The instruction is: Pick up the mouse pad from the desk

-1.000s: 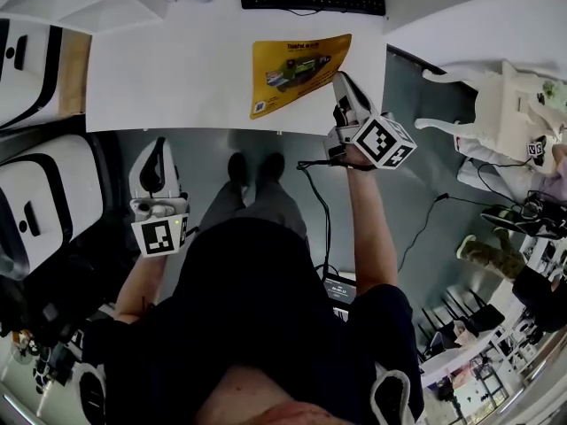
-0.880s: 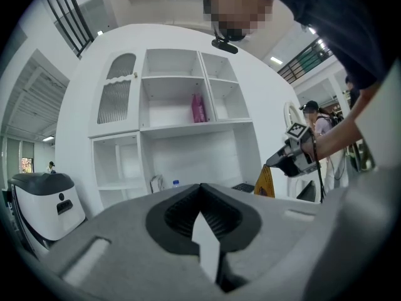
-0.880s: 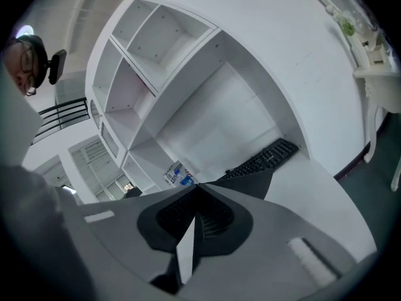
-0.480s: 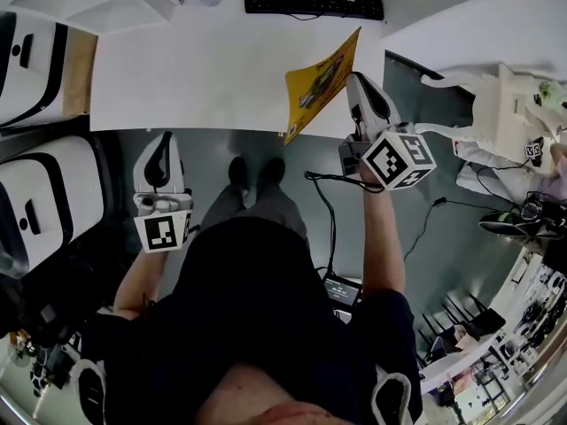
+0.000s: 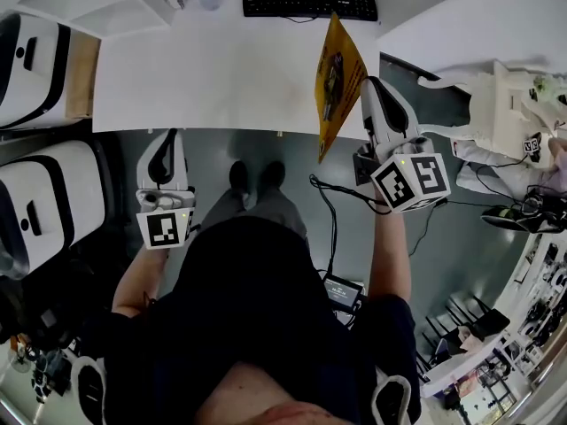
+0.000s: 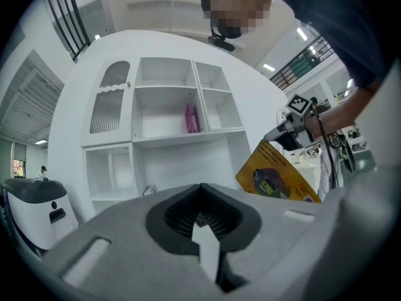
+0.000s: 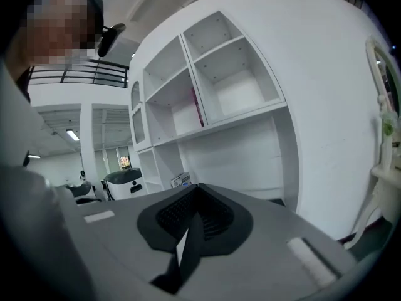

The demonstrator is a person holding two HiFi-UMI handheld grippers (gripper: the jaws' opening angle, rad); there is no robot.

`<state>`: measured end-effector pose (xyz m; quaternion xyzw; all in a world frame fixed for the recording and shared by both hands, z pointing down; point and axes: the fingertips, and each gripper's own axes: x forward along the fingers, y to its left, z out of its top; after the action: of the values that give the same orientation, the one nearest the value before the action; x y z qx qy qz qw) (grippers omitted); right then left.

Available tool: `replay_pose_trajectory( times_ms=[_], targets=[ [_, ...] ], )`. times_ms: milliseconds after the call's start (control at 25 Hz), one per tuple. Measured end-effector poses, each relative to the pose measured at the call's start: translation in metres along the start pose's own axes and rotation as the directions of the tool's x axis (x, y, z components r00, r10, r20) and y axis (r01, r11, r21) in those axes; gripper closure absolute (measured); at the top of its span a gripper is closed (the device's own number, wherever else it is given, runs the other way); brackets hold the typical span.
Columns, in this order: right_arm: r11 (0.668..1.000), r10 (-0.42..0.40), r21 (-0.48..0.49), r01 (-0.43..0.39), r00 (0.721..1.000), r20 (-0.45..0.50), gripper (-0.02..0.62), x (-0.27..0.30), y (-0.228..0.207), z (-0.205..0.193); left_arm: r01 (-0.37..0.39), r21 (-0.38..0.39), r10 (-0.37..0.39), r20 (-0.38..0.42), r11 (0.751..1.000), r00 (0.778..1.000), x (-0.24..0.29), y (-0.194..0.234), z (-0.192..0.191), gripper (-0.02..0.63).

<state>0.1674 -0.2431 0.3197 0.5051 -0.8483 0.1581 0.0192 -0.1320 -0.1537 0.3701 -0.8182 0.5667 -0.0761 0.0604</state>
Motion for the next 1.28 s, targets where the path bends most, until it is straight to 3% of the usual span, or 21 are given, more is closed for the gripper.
replay_pose_trajectory(
  times_ms=[360, 600, 1280],
  targets=[
    [0.984, -0.05, -0.165, 0.062, 0.996, 0.074, 0.595, -0.046, 0.019, 0.036, 0.022, -0.049, -0.021, 0.017, 0.999, 1.0, -0.002, -0.011, 0.02, 0.603],
    [0.97, -0.072, -0.222, 0.097, 0.99, 0.12, 0.594, -0.078, 0.036, 0.055, 0.064, -0.016, -0.063, 0.037, 0.998, 0.997, -0.008, -0.016, 0.034, 0.603],
    [0.959, -0.137, -0.223, 0.173, 0.976, 0.167, 0.594, -0.143, 0.065, 0.058, 0.087, -0.061, -0.082, 0.088, 0.994, 0.993, -0.022, -0.017, 0.083, 0.603]
  ],
)
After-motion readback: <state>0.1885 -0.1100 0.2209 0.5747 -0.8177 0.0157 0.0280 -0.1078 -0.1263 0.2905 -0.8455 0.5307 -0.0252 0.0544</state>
